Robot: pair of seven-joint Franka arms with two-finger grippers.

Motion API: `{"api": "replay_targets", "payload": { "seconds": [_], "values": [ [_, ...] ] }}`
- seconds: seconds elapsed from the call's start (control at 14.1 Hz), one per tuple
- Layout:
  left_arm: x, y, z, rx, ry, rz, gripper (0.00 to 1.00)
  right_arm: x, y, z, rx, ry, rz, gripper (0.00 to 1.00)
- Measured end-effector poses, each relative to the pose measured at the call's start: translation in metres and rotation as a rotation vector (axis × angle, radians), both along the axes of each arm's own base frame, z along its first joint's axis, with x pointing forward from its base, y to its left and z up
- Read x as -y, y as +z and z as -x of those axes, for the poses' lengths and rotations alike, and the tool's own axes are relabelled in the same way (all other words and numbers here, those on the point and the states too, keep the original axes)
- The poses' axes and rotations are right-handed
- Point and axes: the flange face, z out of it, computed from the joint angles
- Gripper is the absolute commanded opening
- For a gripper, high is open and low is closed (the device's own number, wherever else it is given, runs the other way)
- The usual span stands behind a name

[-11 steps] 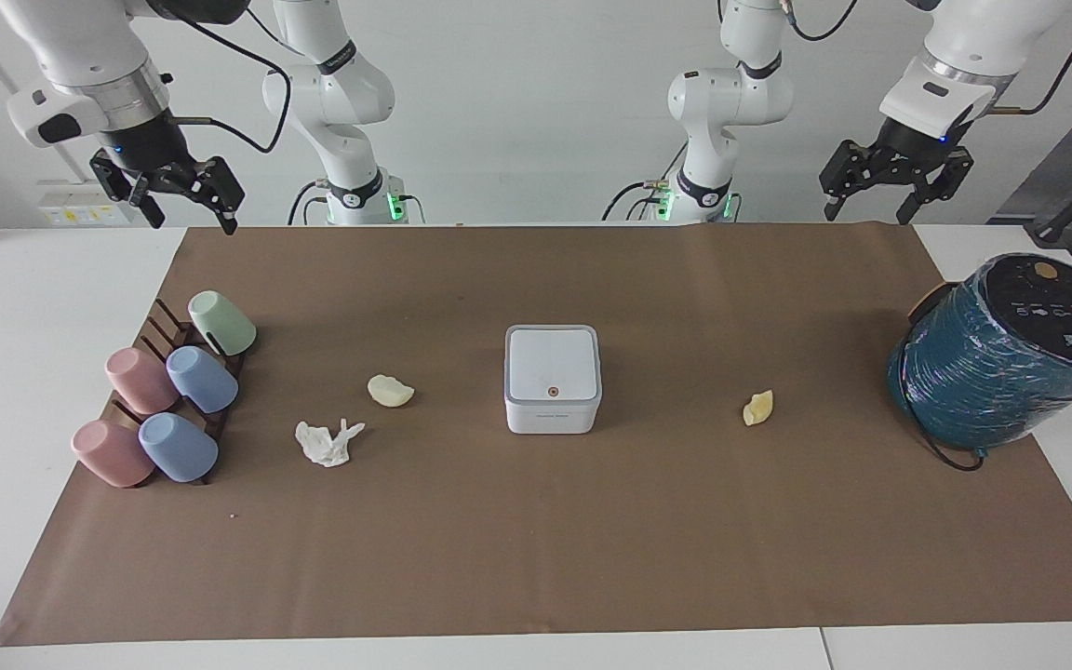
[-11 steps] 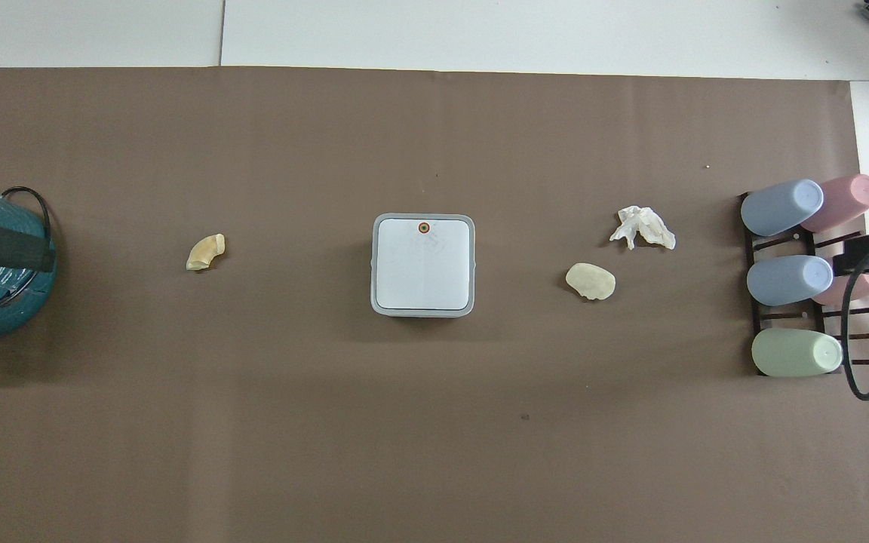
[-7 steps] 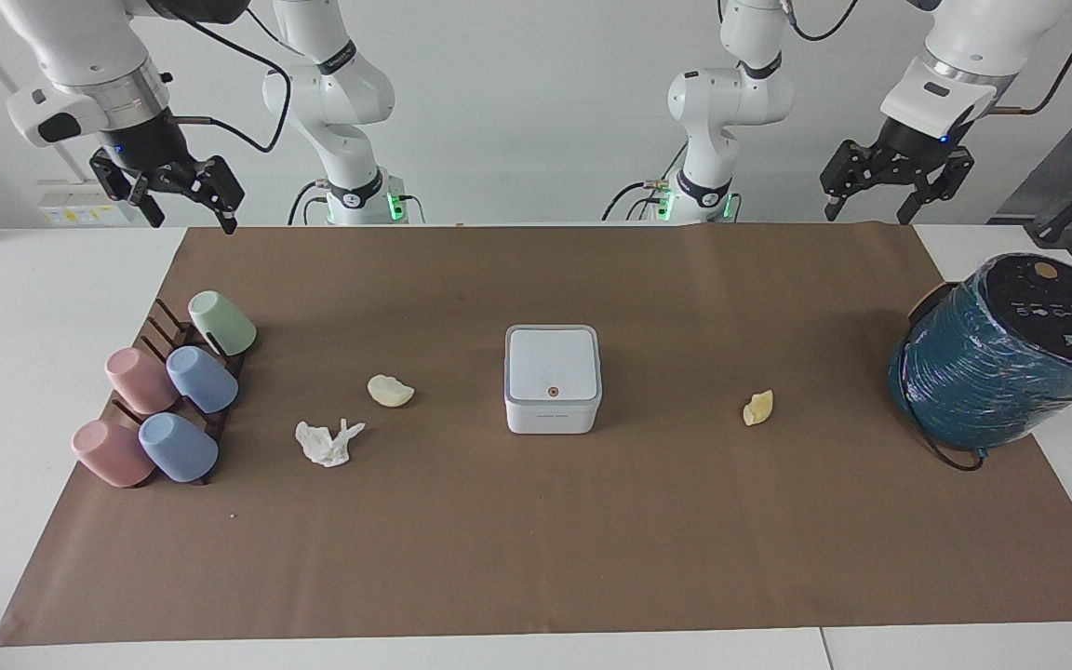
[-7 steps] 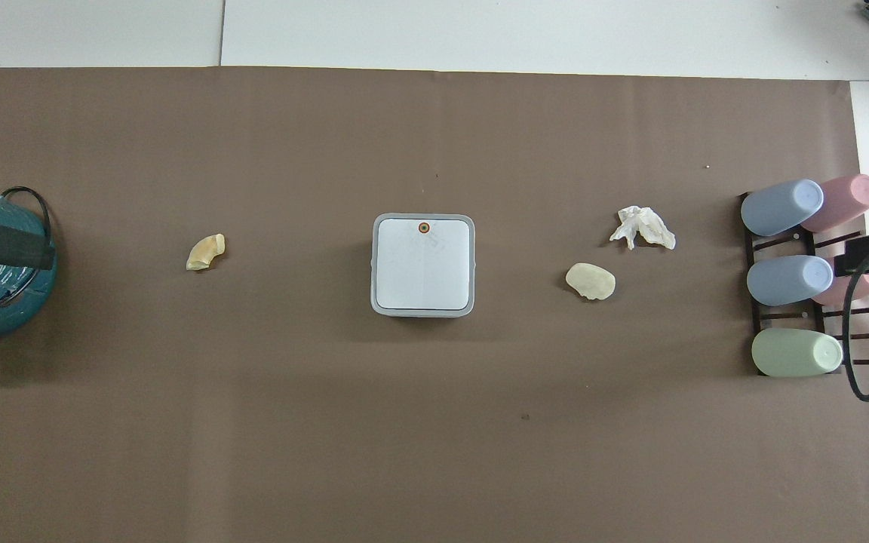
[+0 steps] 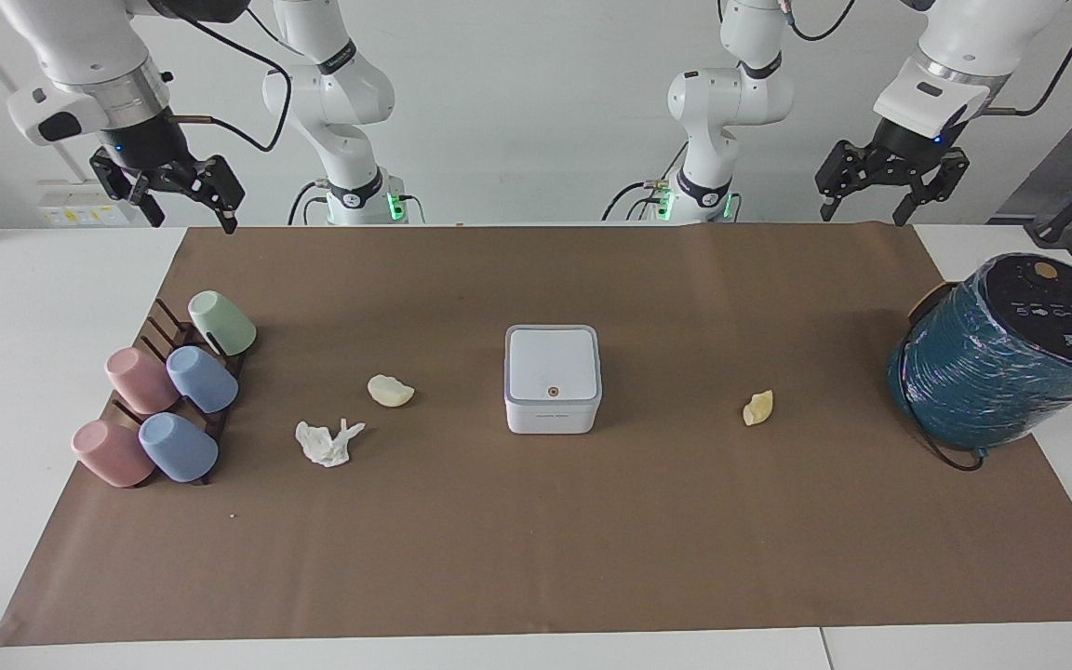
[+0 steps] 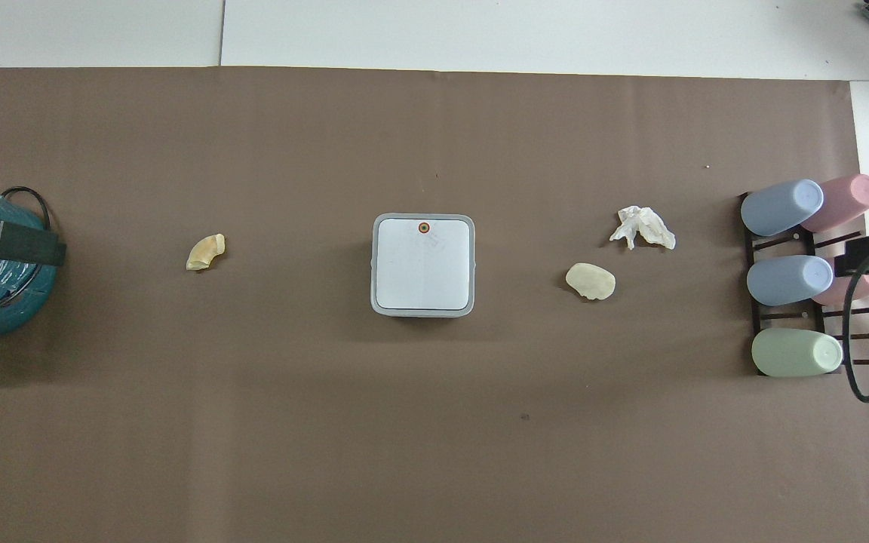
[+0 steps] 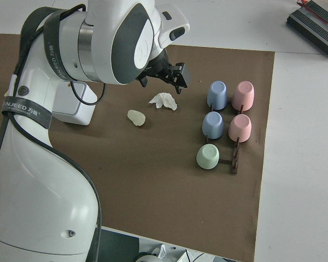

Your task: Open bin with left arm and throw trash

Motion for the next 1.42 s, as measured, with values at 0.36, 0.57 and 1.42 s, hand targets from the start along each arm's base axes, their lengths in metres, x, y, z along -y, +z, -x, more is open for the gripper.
{"api": "replay_targets", "payload": {
  "seconds": [0.36, 0.57, 1.42],
  "values": [
    [0.057, -0.023, -0.004, 0.052, -0.102, 0.009, 1.00, -0.002, 0.000, 0.000, -0.001, 0.003, 0.000, 1.00],
    [0.091, -0.049, -0.007, 0.069, -0.142, 0.016, 1.00, -0.002, 0.000, 0.000, -0.001, 0.003, 0.000, 1.00],
    [0.267, -0.166, -0.026, 0.160, -0.101, 0.116, 0.00, -0.002, 0.001, 0.001, 0.000, 0.004, 0.000, 1.00]
  ]
}}
